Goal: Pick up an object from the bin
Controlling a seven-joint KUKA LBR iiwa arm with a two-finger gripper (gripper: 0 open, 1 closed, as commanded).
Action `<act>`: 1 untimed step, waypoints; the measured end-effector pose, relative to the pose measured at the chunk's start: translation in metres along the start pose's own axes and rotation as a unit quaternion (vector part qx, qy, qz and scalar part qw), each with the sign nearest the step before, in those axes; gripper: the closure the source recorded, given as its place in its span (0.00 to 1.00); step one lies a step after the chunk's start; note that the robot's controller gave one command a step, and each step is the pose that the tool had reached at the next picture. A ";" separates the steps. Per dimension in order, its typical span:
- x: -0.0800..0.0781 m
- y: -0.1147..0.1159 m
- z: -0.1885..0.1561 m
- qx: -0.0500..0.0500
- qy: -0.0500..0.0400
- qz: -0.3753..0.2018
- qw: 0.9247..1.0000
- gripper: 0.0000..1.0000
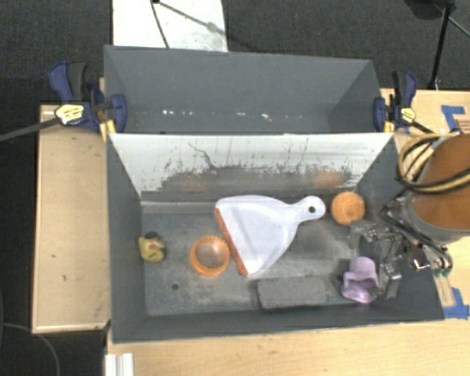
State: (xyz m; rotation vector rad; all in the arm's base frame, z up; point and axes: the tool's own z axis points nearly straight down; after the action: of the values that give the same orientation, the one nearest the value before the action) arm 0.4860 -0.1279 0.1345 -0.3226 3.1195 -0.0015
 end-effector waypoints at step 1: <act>0.000 -0.001 0.054 0.001 0.000 -0.037 0.999 0.00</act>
Offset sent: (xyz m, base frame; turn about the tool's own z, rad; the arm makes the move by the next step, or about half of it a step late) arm -0.0026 0.0137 -0.0645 0.0006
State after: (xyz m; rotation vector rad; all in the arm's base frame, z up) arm 0.4866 -0.1287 0.0803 -0.4366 3.1052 -0.0035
